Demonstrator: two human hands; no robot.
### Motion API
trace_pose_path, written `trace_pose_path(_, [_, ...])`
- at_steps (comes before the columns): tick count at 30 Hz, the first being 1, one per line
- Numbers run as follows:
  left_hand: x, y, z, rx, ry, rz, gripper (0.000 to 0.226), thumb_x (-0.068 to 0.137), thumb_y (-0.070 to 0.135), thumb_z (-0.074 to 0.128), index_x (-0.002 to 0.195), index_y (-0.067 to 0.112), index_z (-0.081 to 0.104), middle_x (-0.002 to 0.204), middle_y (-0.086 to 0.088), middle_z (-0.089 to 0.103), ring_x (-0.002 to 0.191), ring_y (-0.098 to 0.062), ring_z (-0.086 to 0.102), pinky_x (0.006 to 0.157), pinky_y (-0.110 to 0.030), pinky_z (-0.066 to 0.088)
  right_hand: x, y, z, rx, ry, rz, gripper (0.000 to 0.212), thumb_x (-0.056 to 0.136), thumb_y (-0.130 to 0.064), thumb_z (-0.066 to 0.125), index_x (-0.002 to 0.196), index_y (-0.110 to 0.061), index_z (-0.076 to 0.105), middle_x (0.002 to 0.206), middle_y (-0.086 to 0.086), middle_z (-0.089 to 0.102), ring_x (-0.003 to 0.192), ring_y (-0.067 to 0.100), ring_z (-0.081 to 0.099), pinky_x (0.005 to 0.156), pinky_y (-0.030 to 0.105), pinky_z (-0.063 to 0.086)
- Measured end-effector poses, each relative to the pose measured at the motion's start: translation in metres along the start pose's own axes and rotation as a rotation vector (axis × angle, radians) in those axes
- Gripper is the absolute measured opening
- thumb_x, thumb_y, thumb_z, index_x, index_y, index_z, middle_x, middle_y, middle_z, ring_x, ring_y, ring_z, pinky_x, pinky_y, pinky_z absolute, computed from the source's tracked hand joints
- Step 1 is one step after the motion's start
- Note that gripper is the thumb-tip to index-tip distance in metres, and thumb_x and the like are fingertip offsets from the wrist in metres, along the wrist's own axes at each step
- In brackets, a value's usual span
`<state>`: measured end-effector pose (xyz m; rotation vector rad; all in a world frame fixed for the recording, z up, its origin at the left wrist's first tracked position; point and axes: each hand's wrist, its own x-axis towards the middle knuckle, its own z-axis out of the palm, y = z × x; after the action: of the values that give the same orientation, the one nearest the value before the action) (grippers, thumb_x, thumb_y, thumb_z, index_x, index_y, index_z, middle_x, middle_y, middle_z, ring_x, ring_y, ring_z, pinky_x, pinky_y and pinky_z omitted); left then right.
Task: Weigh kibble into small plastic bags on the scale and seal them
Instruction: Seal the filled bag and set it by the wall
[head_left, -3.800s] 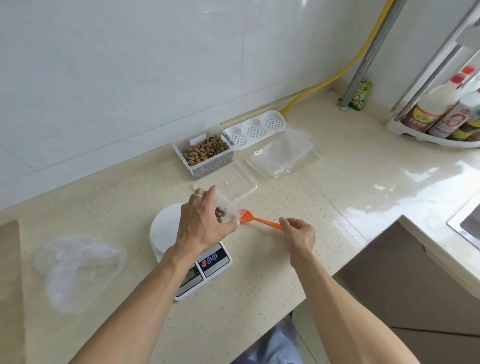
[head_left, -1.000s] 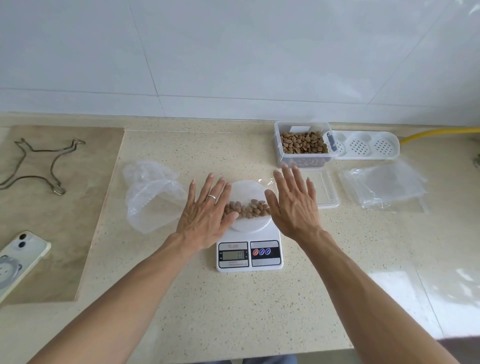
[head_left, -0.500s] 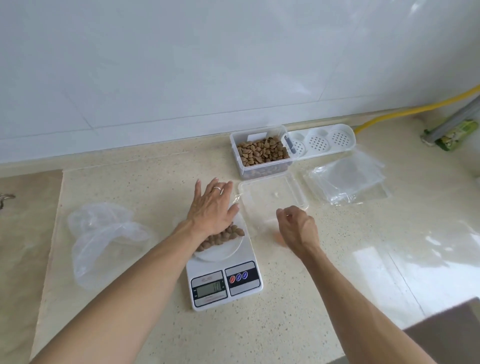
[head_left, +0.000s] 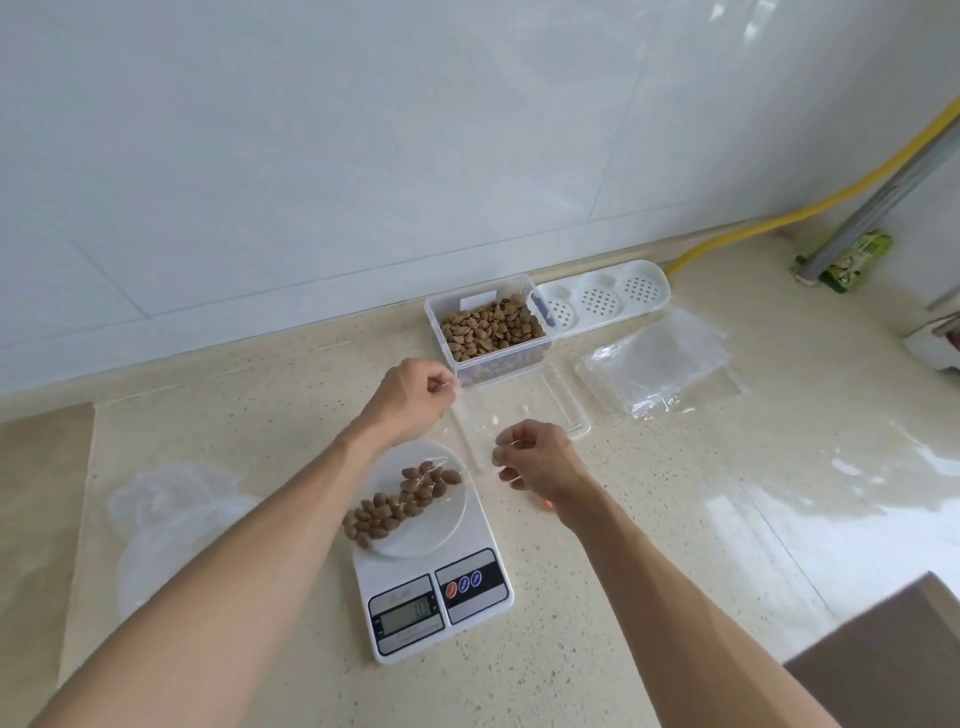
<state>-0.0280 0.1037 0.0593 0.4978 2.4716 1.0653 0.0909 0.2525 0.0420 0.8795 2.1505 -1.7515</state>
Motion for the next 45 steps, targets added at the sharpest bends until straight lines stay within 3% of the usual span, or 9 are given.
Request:
trace_pose_path(6, [-0.02, 0.032, -0.043, -0.256, 0.122, 0.026, 0.01, 0.093, 0.018, 0.063, 0.086, 0.016, 0.07, 0.069, -0.003, 0.063, 0.062, -0.01, 0.061, 0.083, -0.039, 0.057, -0.014, -0.035, -0.007, 0.172, -0.026, -0.142, 0.009, 0.091, -0.01, 0.064, 0.083, -0.011, 0.067, 0.077, 0.001, 0.063, 0.069, 0.013, 0.059, 0.07, 0.029, 0.052])
trace_pose_path(10, [-0.039, 0.052, -0.059, -0.354, 0.194, 0.083, 0.014, 0.093, 0.015, 0.063, 0.08, 0.015, 0.069, 0.06, 0.004, 0.056, 0.057, -0.008, 0.056, 0.081, -0.041, 0.056, -0.03, -0.053, -0.015, 0.133, -0.05, -0.217, 0.018, 0.094, -0.02, 0.065, 0.088, -0.003, 0.067, 0.074, 0.001, 0.06, 0.067, 0.013, 0.056, 0.068, 0.029, 0.05])
trace_pose_path(16, [-0.058, 0.067, -0.074, -0.336, 0.153, 0.15, 0.008, 0.09, 0.019, 0.068, 0.086, 0.015, 0.073, 0.069, -0.001, 0.066, 0.07, -0.018, 0.06, 0.089, -0.05, 0.054, -0.057, -0.09, -0.032, -0.103, 0.174, -0.417, 0.019, 0.095, -0.019, 0.063, 0.078, -0.014, 0.066, 0.067, -0.003, 0.056, 0.061, 0.009, 0.05, 0.056, 0.02, 0.044])
trace_pose_path(21, [-0.07, 0.082, -0.076, -0.332, 0.147, 0.198, 0.013, 0.092, 0.017, 0.065, 0.083, 0.01, 0.07, 0.068, 0.0, 0.069, 0.066, -0.012, 0.067, 0.086, -0.044, 0.056, -0.075, -0.102, -0.041, -0.181, 0.264, -0.537, 0.021, 0.093, -0.017, 0.064, 0.073, -0.016, 0.066, 0.06, -0.009, 0.05, 0.048, -0.002, 0.041, 0.048, 0.012, 0.035])
trace_pose_path(24, [-0.072, 0.089, -0.072, -0.388, 0.16, 0.242, 0.015, 0.093, 0.013, 0.063, 0.082, 0.005, 0.067, 0.065, 0.0, 0.068, 0.064, -0.017, 0.066, 0.079, -0.044, 0.058, -0.081, -0.102, -0.042, -0.089, 0.224, -0.567, 0.019, 0.091, -0.021, 0.067, 0.072, -0.022, 0.071, 0.064, -0.008, 0.058, 0.06, 0.006, 0.05, 0.059, 0.025, 0.044])
trace_pose_path(30, [-0.073, 0.098, -0.061, -0.462, 0.104, 0.255, 0.014, 0.093, 0.011, 0.063, 0.081, 0.006, 0.067, 0.07, -0.008, 0.069, 0.063, -0.014, 0.065, 0.059, -0.019, 0.051, -0.088, -0.104, -0.054, -0.172, 0.266, -0.548, 0.023, 0.088, -0.021, 0.072, 0.066, -0.028, 0.07, 0.06, -0.014, 0.059, 0.058, 0.001, 0.05, 0.059, 0.02, 0.043])
trace_pose_path(35, [-0.067, 0.105, -0.055, -0.457, 0.088, 0.309, 0.015, 0.092, 0.01, 0.065, 0.077, 0.007, 0.067, 0.067, -0.007, 0.068, 0.064, -0.016, 0.065, 0.067, -0.028, 0.057, -0.091, -0.111, -0.059, -0.088, 0.215, -0.599, 0.004, 0.087, -0.018, 0.074, 0.083, -0.017, 0.077, 0.067, -0.014, 0.067, 0.06, -0.006, 0.058, 0.062, 0.011, 0.043])
trace_pose_path(39, [-0.065, 0.113, -0.047, -0.455, 0.092, 0.346, 0.016, 0.091, 0.008, 0.065, 0.075, 0.009, 0.066, 0.062, 0.001, 0.066, 0.06, -0.011, 0.062, 0.064, -0.024, 0.056, -0.086, -0.117, -0.06, -0.267, 0.331, -0.593, 0.011, 0.089, -0.019, 0.071, 0.078, -0.017, 0.073, 0.069, -0.01, 0.066, 0.061, -0.003, 0.057, 0.059, 0.014, 0.045])
trace_pose_path(45, [-0.058, 0.121, -0.041, -0.478, 0.034, 0.327, 0.013, 0.088, 0.009, 0.069, 0.075, 0.01, 0.071, 0.068, -0.011, 0.068, 0.061, -0.016, 0.064, 0.063, -0.026, 0.057, -0.085, -0.114, -0.07, -0.273, 0.308, -0.588, 0.011, 0.087, -0.023, 0.073, 0.077, -0.018, 0.073, 0.077, -0.003, 0.072, 0.069, 0.005, 0.063, 0.063, 0.015, 0.048])
